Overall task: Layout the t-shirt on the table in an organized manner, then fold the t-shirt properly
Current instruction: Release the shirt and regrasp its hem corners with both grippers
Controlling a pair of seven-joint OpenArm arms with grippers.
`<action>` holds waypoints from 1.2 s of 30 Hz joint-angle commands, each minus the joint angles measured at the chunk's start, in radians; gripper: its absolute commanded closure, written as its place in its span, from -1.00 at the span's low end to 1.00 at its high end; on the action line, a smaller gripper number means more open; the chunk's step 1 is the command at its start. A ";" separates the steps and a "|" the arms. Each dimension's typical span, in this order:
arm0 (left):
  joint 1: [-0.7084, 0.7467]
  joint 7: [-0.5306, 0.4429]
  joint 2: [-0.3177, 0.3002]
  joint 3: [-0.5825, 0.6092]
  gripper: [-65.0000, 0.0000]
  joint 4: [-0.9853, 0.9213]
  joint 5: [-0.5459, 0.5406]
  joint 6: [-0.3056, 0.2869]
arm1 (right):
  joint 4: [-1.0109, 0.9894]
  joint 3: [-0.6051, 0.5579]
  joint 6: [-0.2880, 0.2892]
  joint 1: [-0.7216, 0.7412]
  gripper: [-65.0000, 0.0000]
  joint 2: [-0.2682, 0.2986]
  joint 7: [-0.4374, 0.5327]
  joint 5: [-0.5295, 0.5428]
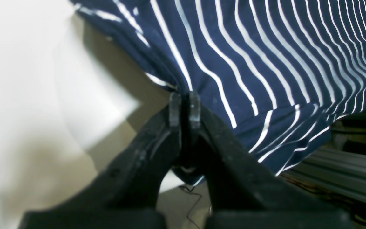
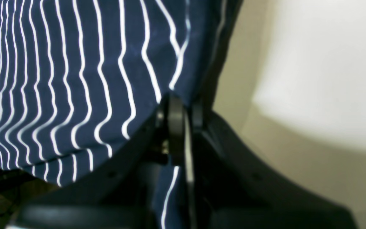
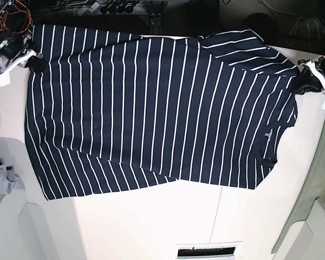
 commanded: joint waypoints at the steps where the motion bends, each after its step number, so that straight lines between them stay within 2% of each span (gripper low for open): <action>1: 0.010 -0.013 -0.019 -0.011 1.00 0.013 -0.019 -0.009 | 0.011 0.008 -0.001 -0.003 1.00 0.018 0.000 0.006; 6: 0.031 -0.013 -0.017 -0.011 1.00 0.014 -0.060 -0.009 | 0.013 0.008 0.000 -0.001 1.00 0.019 -0.001 0.047; 10: 0.028 -0.008 -0.017 -0.019 1.00 0.024 -0.127 -0.009 | 0.043 0.008 0.013 -0.010 1.00 0.019 -0.039 0.079; 15: 0.028 0.009 -0.015 -0.109 1.00 0.142 -0.194 -0.009 | 0.200 0.009 0.022 -0.069 1.00 0.019 -0.052 0.109; 18: 0.028 0.010 0.002 -0.195 1.00 0.264 -0.231 -0.009 | 0.338 0.014 0.022 -0.129 1.00 0.019 -0.053 0.117; 21: 0.028 0.056 0.026 -0.296 1.00 0.399 -0.293 -0.009 | 0.472 0.048 0.023 -0.190 1.00 0.018 -0.051 0.130; 24: 0.028 0.116 0.046 -0.411 1.00 0.521 -0.381 -0.009 | 0.589 0.109 0.023 -0.226 1.00 0.018 -0.053 0.143; 27: 0.024 0.126 0.067 -0.537 1.00 0.610 -0.456 -0.009 | 0.680 0.198 0.023 -0.236 1.00 0.018 -0.064 0.166; 31: -0.012 0.142 0.067 -0.705 1.00 0.652 -0.521 -0.009 | 0.767 0.324 0.026 -0.232 1.00 0.019 -0.065 0.201; 34: -0.070 0.196 0.066 -0.804 1.00 0.652 -0.521 -0.009 | 0.815 0.404 0.026 -0.230 1.00 0.019 -0.066 0.232; 36: -0.100 0.193 0.066 -0.859 1.00 0.652 -0.521 -0.009 | 0.842 0.444 0.027 -0.227 1.00 0.023 -0.066 0.249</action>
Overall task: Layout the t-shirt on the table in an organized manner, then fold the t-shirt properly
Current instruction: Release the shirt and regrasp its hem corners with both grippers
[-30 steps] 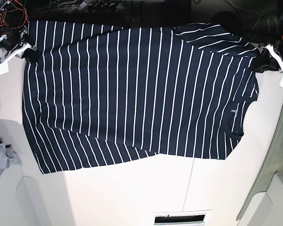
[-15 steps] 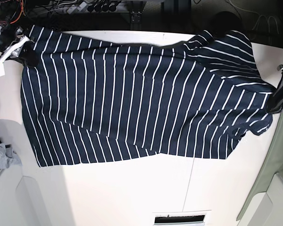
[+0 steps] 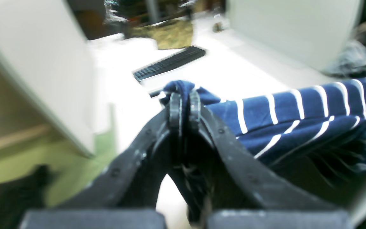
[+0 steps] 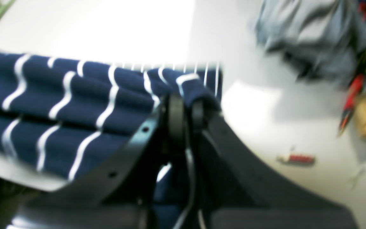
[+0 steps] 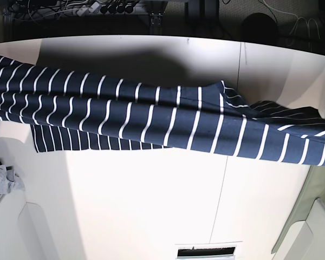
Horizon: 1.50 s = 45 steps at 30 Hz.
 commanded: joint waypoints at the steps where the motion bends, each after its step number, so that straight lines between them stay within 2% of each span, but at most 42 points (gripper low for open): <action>1: -0.019 -0.045 -0.021 -0.035 1.00 0.006 -0.006 0.011 | 0.024 0.029 -0.006 0.009 1.00 0.022 0.021 -0.003; 4: -0.054 -0.048 -0.030 -0.064 1.00 0.006 -0.006 0.011 | 0.056 0.050 -0.003 0.052 1.00 0.042 0.023 -0.007; 10: -0.138 -0.111 -0.042 -0.042 1.00 -0.006 -0.006 0.011 | 0.053 0.046 -0.011 0.199 1.00 0.108 0.056 -0.037; 12: -0.172 -0.163 -0.051 0.018 1.00 -0.025 0.094 0.011 | 0.032 0.035 -0.011 0.248 1.00 0.127 0.064 -0.076; 14: -0.202 -0.223 -0.072 0.134 1.00 -0.074 0.222 0.011 | -0.013 0.006 -0.014 0.291 1.00 0.146 0.089 -0.099; 17: -0.249 -0.342 -0.108 0.370 1.00 -0.199 0.412 0.018 | -0.112 -0.080 -0.014 0.364 1.00 0.174 0.125 -0.159; 20: -0.348 -0.423 -0.118 0.603 1.00 -0.356 0.589 0.079 | -0.244 -0.191 -0.015 0.446 1.00 0.188 0.173 -0.225; 22: -0.428 -0.451 -0.113 0.737 1.00 -0.463 0.637 0.134 | -0.346 -0.267 -0.022 0.510 1.00 0.187 0.208 -0.272; 23: -0.469 -0.462 -0.106 0.795 1.00 -0.515 0.665 0.143 | -0.399 -0.304 -0.022 0.541 1.00 0.187 0.222 -0.287; 27: -0.620 -0.469 -0.076 0.980 1.00 -0.720 0.780 0.145 | -0.616 -0.462 -0.022 0.672 1.00 0.178 0.298 -0.377; 30: -0.718 -0.515 -0.048 1.072 1.00 -0.859 0.842 0.146 | -0.786 -0.565 -0.023 0.792 1.00 0.154 0.353 -0.467; 33: -0.809 -0.544 -0.023 1.139 1.00 -0.971 0.871 0.153 | -0.943 -0.618 -0.030 0.905 0.97 0.128 0.400 -0.516; 34: -0.837 -0.544 -0.017 1.159 1.00 -1.002 0.873 0.153 | -0.983 -0.626 -0.030 0.934 0.61 0.121 0.416 -0.520; 35: -0.862 -0.542 -0.011 1.177 0.78 -1.030 0.873 0.153 | -1.013 -0.628 -0.032 0.958 0.23 0.113 0.423 -0.523; 36: -0.881 -0.541 -0.006 1.191 0.47 -1.053 0.872 0.153 | -1.036 -0.628 -0.041 0.978 -0.10 0.105 0.426 -0.522; 37: -0.895 -0.534 -0.003 1.202 0.19 -1.072 0.872 0.153 | -1.051 -0.628 -0.055 0.993 -0.34 0.096 0.425 -0.523; 38: -0.902 -0.512 -0.001 1.207 -0.01 -1.078 0.868 0.152 | -1.053 -0.628 -0.060 0.997 -0.40 0.090 0.418 -0.523; 39: -0.902 -0.462 -0.001 1.208 -0.07 -1.078 0.864 0.153 | -1.051 -0.628 -0.061 0.996 -0.39 0.084 0.405 -0.522; 41: -0.901 -0.334 -0.001 1.207 -0.06 -1.077 0.826 0.146 | -1.050 -0.628 -0.060 0.993 -0.39 0.079 0.336 -0.522; 43: -0.887 -0.217 -0.008 1.205 -0.06 -1.077 0.752 0.095 | -1.049 -0.626 -0.060 0.983 -0.39 0.080 0.269 -0.509; 45: -0.856 -0.134 -0.029 1.205 -0.06 -1.074 0.616 0.029 | -1.049 -0.615 -0.059 0.965 -0.39 0.080 0.209 -0.488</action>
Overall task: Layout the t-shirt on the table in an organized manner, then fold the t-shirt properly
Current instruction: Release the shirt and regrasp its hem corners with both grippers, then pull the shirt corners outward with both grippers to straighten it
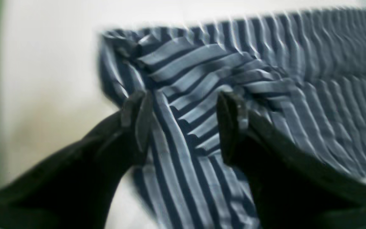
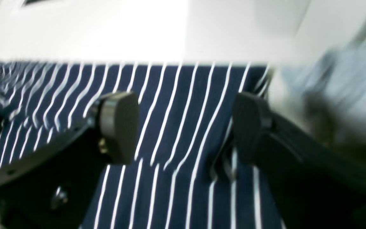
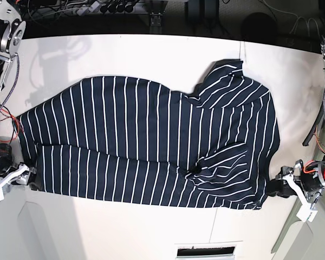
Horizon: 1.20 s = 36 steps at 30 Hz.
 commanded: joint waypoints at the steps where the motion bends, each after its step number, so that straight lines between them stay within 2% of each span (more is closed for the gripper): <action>1: -0.006 0.015 -0.032 -0.008 -0.06 0.025 -0.069 -0.025 | 0.020 0.019 0.003 0.012 -0.39 0.025 0.001 0.032; 4: 0.096 0.099 -0.074 -0.010 -0.06 0.074 -0.201 -0.025 | 0.042 0.079 0.004 -0.059 -0.39 0.029 -0.050 0.084; 8: 0.272 0.109 -0.093 -0.049 -0.06 0.139 -0.209 -0.025 | 0.063 0.187 0.007 -0.177 -0.39 0.028 -0.054 0.097; 13: 0.416 0.100 -0.091 -0.156 -0.06 0.179 -0.217 -0.025 | 0.062 0.246 0.007 -0.279 -0.39 0.040 0.025 0.092; 18: 0.538 0.095 -0.079 -0.285 -0.08 0.179 -0.216 -0.025 | 0.041 0.240 0.002 -0.313 -0.39 0.062 0.127 0.010; 21: 0.586 0.079 -0.075 -0.289 -0.25 0.176 -0.212 -0.025 | -0.006 0.215 0.000 -0.281 -0.39 0.063 0.175 -0.013; 23: 0.597 0.056 -0.055 -0.289 -0.31 0.173 -0.175 -0.025 | -0.052 0.180 -0.006 -0.248 -0.39 0.063 0.191 -0.039; 29: 0.601 -0.048 0.038 -0.289 -0.31 0.130 -0.017 -0.018 | -0.169 0.050 -0.019 -0.200 -0.38 0.055 0.238 -0.054; 33: 0.598 -0.067 0.090 -0.289 -0.31 0.115 0.002 -0.025 | -0.169 -0.002 -0.018 -0.200 -0.37 0.018 0.227 -0.048; 35: 0.598 -0.068 0.113 -0.289 -0.31 0.115 -0.008 -0.025 | -0.169 -0.006 -0.016 -0.201 -0.22 -0.006 0.223 -0.048; 36: 0.599 -0.068 0.125 -0.289 -0.31 0.115 -0.014 -0.025 | -0.169 -0.006 -0.016 -0.203 -0.06 -0.016 0.219 -0.047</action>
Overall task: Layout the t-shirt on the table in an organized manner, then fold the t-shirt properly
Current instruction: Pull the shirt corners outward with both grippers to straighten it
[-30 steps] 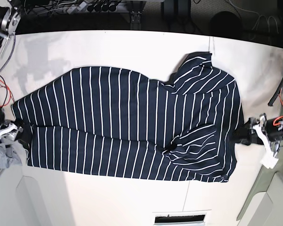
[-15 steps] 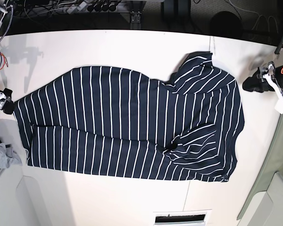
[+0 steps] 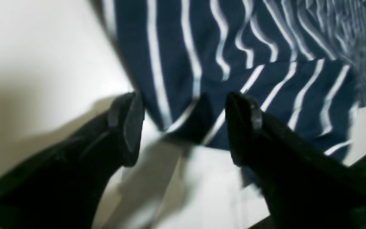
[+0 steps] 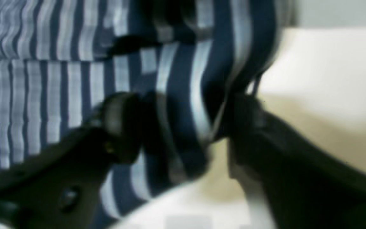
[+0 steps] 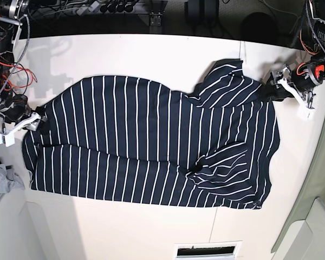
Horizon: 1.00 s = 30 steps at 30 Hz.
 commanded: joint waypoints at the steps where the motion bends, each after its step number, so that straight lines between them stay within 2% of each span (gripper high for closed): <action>1: -0.002 0.006 -0.001 -0.003 -0.27 0.009 -0.003 -0.007 | 0.011 0.001 0.011 0.011 0.15 0.007 -0.017 0.008; 2: -0.002 0.006 0.011 -0.003 -0.14 0.010 -0.003 -0.007 | 0.011 0.001 0.011 0.011 0.40 0.001 -0.033 0.018; 3: -0.002 0.006 0.022 -0.003 0.11 0.010 -0.003 -0.007 | 0.013 0.001 0.011 0.011 0.67 -0.002 -0.049 0.037; 4: -0.002 0.007 0.029 -0.002 0.47 0.010 -0.003 -0.007 | 0.018 0.001 0.013 0.011 0.94 -0.004 -0.064 0.059; 5: -0.002 0.011 0.029 -0.002 0.85 0.011 -0.003 -0.007 | 0.027 0.001 0.023 0.011 1.00 -0.004 -0.093 0.086; 6: -0.002 0.019 0.027 -0.003 1.00 0.016 -0.004 -0.007 | 0.042 0.002 0.036 0.011 1.00 -0.003 -0.136 0.117; 9: 0.007 0.071 -0.012 -0.027 1.00 0.079 -0.043 -0.007 | 0.130 0.028 0.042 0.010 1.00 -0.003 -0.304 0.208; 11: 0.031 0.088 -0.050 -0.073 1.00 0.163 -0.096 -0.007 | 0.219 0.067 0.045 0.000 1.00 -0.002 -0.413 0.277; 13: 0.067 0.094 -0.089 -0.124 1.00 0.271 -0.099 -0.007 | 0.328 0.109 0.049 -0.028 1.00 0.008 -0.492 0.369; 15: 0.103 0.093 -0.129 -0.157 1.00 0.375 -0.090 -0.007 | 0.433 0.153 0.049 -0.057 1.00 0.019 -0.522 0.419; 18: 0.129 0.092 -0.194 -0.165 1.00 0.480 -0.087 -0.007 | 0.533 0.209 0.049 -0.070 1.00 0.027 -0.515 0.395; 20: 0.128 0.076 -0.215 -0.165 1.00 0.488 -0.080 -0.007 | 0.551 0.220 0.049 -0.066 1.00 0.027 -0.488 0.370; 23: 0.128 0.015 -0.215 -0.159 1.00 0.458 -0.021 -0.007 | 0.541 0.212 0.046 -0.068 -0.20 0.013 -0.413 0.328; 24: 0.128 -0.006 -0.215 -0.151 1.00 0.439 -0.011 -0.007 | 0.534 0.207 0.041 -0.067 -0.43 0.006 -0.396 0.328; 27: 0.126 -0.076 -0.212 -0.114 1.00 0.384 0.035 -0.007 | 0.513 0.180 0.041 -0.068 -0.40 -0.007 -0.391 0.304; 30: 0.104 -0.090 -0.198 -0.065 1.00 0.344 0.093 -0.007 | 0.505 0.175 0.040 -0.075 -0.40 -0.017 -0.410 0.253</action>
